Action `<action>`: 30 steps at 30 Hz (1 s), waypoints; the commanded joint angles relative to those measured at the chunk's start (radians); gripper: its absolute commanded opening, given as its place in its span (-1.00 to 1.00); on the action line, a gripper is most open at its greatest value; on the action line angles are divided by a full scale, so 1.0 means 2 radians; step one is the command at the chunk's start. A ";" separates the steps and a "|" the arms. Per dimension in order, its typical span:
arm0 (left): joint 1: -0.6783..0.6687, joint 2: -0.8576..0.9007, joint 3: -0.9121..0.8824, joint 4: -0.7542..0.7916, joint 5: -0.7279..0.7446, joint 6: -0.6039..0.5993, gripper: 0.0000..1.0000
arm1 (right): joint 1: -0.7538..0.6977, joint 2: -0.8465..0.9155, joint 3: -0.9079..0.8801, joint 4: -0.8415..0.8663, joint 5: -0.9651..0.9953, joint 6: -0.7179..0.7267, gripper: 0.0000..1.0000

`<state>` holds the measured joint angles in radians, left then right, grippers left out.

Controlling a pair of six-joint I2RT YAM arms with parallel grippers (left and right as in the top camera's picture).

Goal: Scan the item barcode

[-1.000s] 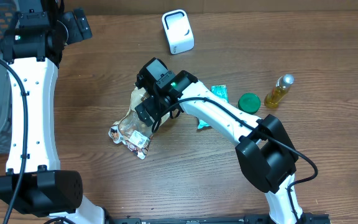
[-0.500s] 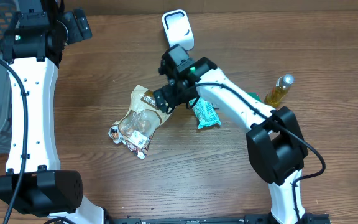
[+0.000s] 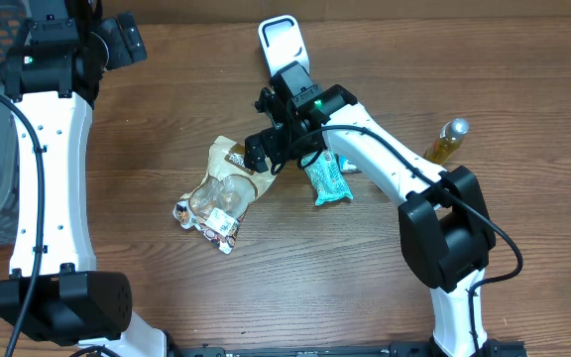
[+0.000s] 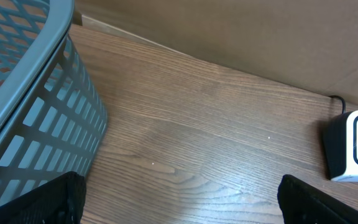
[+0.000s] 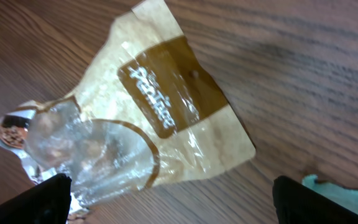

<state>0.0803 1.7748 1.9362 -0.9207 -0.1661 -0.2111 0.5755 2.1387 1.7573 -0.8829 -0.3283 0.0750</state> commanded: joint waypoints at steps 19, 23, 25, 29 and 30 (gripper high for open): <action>-0.012 0.004 -0.042 -0.200 0.171 -0.044 0.01 | 0.003 0.008 -0.002 0.045 -0.017 0.002 1.00; -0.023 0.004 -0.096 -0.223 0.170 -0.052 -0.92 | 0.003 0.009 -0.002 0.054 -0.017 0.002 1.00; -0.030 0.004 -0.131 -0.228 0.170 -0.052 -0.91 | 0.003 0.009 -0.002 0.055 -0.017 0.002 1.00; -0.046 0.006 -0.209 -0.222 0.170 -0.052 -0.92 | 0.003 0.010 -0.002 0.059 -0.017 0.001 1.00; -0.049 0.006 -0.223 -0.217 0.170 -0.052 -0.91 | 0.003 0.010 -0.002 0.060 -0.017 0.001 1.00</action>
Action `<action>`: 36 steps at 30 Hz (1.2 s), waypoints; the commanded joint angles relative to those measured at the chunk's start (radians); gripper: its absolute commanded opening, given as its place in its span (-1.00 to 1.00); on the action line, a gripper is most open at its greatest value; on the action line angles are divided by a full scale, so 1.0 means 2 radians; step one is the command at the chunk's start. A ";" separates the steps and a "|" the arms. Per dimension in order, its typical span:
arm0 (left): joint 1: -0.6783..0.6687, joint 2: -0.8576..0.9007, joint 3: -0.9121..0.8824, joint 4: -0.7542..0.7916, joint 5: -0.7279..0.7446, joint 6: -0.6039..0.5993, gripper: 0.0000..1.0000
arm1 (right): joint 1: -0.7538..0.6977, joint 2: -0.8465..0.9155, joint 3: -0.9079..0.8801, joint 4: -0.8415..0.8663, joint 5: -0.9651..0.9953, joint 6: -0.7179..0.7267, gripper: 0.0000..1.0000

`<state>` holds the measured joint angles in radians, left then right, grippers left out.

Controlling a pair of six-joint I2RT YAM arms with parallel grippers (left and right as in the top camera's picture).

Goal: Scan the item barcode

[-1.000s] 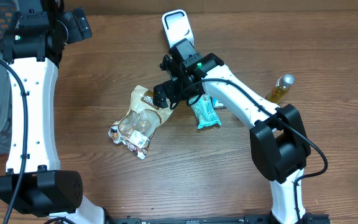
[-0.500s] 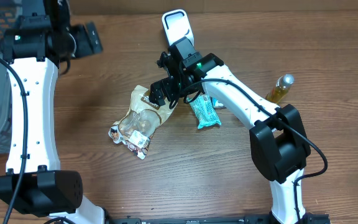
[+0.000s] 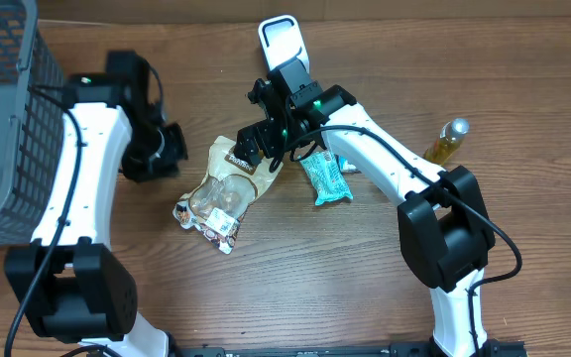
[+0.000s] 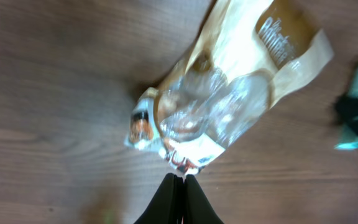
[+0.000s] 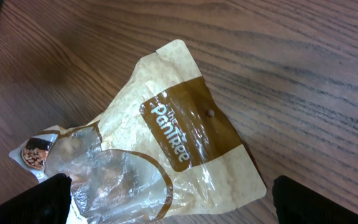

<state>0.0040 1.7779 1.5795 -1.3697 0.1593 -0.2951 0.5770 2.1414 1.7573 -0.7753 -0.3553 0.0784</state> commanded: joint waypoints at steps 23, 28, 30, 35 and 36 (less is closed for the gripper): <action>-0.023 0.035 -0.208 0.232 -0.053 0.019 -0.92 | 0.002 0.068 -0.002 0.040 -0.082 -0.004 1.00; -0.023 0.040 -0.205 0.265 -0.054 0.040 -0.92 | 0.002 0.069 -0.002 0.046 -0.081 -0.004 1.00; -0.022 0.039 -0.190 0.254 -0.054 0.040 -0.92 | 0.002 0.070 -0.002 0.037 -0.081 -0.002 1.00; -0.022 0.039 -0.111 0.182 -0.051 0.039 -0.92 | 0.002 0.070 -0.002 -0.001 -0.081 0.000 0.98; -0.022 0.039 -0.097 0.165 -0.046 0.039 -0.92 | 0.002 0.070 -0.002 -0.010 -0.081 0.000 0.98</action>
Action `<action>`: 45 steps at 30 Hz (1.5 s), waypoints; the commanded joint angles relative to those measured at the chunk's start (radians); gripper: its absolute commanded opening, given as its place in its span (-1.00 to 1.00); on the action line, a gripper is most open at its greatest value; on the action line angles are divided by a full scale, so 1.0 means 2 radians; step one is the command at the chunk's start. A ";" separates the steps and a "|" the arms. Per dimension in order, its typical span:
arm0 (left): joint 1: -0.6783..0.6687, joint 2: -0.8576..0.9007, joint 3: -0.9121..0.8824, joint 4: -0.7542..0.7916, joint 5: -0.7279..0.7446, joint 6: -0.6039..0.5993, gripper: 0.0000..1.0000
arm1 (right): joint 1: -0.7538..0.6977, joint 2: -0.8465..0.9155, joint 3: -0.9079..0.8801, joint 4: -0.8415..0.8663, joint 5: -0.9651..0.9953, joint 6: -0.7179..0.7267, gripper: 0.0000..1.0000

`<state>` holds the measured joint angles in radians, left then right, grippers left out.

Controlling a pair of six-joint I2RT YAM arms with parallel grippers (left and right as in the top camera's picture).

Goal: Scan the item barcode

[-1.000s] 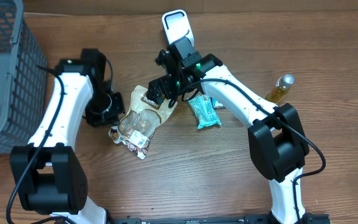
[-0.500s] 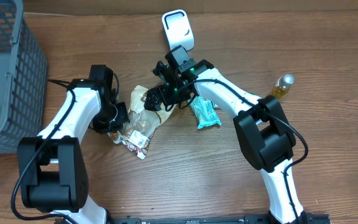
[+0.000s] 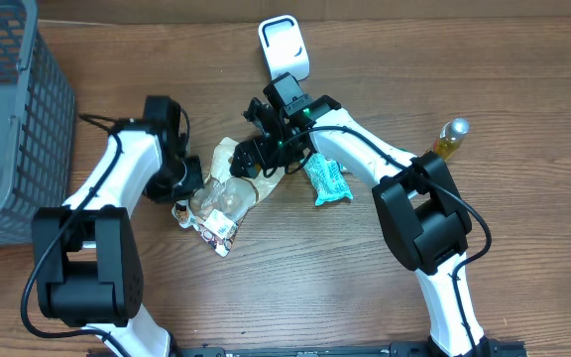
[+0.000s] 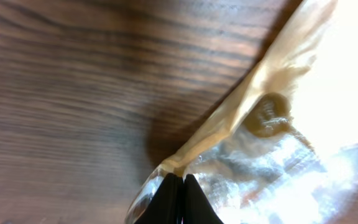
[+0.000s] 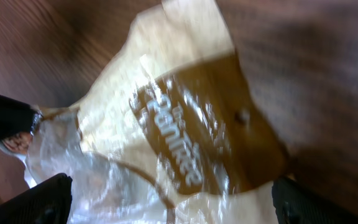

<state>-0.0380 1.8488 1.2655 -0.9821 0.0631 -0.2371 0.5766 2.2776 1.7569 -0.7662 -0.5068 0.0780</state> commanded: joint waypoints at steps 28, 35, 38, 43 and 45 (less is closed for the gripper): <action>-0.004 0.005 -0.060 0.013 0.053 -0.019 -0.90 | -0.011 -0.005 0.024 0.046 -0.060 0.000 1.00; -0.004 0.005 -0.059 0.070 -0.043 -0.014 -0.92 | -0.009 -0.005 0.024 0.032 -0.056 0.000 1.00; -0.004 0.005 -0.059 0.098 -0.047 0.000 -0.92 | -0.009 -0.005 0.022 0.027 -0.038 0.000 1.00; -0.004 0.005 -0.059 0.146 -0.050 0.029 -0.91 | -0.011 -0.005 0.022 0.031 0.005 0.000 1.00; -0.004 0.005 -0.059 0.158 -0.050 0.029 -0.92 | -0.012 -0.004 0.022 0.032 0.014 0.001 1.00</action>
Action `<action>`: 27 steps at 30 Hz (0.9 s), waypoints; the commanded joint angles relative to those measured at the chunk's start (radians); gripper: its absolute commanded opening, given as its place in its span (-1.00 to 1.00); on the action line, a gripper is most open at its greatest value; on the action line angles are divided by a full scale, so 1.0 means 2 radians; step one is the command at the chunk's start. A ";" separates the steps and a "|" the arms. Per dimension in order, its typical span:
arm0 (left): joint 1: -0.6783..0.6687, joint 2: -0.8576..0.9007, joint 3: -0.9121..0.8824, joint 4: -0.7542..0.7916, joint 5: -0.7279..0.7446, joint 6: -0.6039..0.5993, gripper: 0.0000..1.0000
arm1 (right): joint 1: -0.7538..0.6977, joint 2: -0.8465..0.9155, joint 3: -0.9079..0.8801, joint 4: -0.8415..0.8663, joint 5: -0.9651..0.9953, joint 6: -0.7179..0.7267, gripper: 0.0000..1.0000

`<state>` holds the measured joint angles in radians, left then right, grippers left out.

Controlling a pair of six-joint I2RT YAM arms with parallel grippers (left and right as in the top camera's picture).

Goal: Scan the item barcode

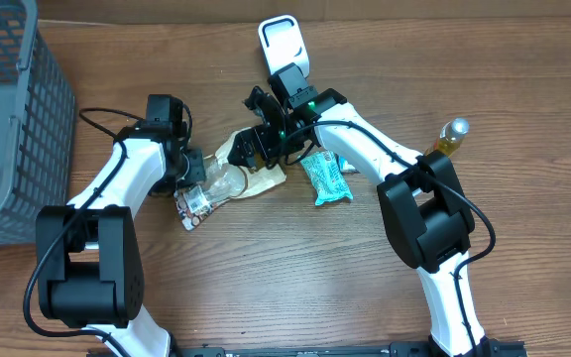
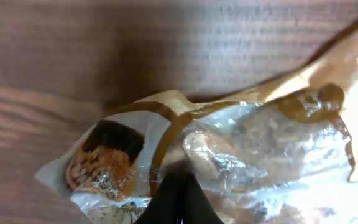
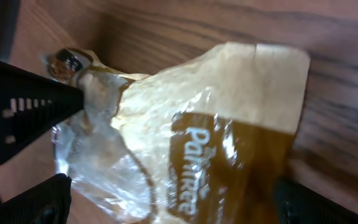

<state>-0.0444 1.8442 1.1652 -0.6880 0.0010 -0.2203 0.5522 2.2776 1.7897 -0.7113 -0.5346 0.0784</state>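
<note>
The snack bag, tan and brown with a clear window, lies across the table's middle. In the left wrist view the bag fills the frame, and my left gripper is shut with its joined tips pressed against the clear window. From overhead, the left gripper is at the bag's left end. My right gripper stands open over the bag's brown end, a finger on each side. The white scanner stands at the back of the table.
A teal packet lies just right of the bag. A small yellow bottle stands at the far right. A grey mesh basket fills the left edge of the table.
The bag has turned: its lower end has swung up and to the left, so it lies flatter across the table. My left tips have gone from its edge onto the clear window.
At first my left arm was up by the basket, and my right gripper was open over the bag's brown end. Then the left gripper, shut, was left of the bag, then at the bag's left edge. Now the bag has turned.
</note>
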 commanded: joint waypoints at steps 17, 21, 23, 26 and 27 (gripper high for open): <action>-0.001 0.010 -0.009 0.021 -0.019 0.043 -0.91 | 0.012 0.003 -0.016 0.039 0.033 0.068 1.00; -0.001 0.010 -0.009 0.021 -0.022 0.043 -0.92 | 0.022 0.019 -0.021 0.038 -0.020 0.068 1.00; -0.001 0.010 -0.009 0.021 -0.032 0.043 -0.92 | 0.028 0.022 -0.026 0.040 -0.030 0.077 1.00; -0.001 0.010 -0.009 0.021 -0.033 0.043 -0.91 | 0.036 0.022 -0.035 0.051 -0.056 0.095 1.00; -0.001 0.010 -0.009 0.021 -0.034 0.043 -0.92 | 0.038 0.022 -0.035 0.053 -0.071 0.097 1.00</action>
<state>-0.0444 1.8442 1.1633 -0.6491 -0.0460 -0.1528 0.6075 2.3047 1.7378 -0.6189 -0.5659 0.2340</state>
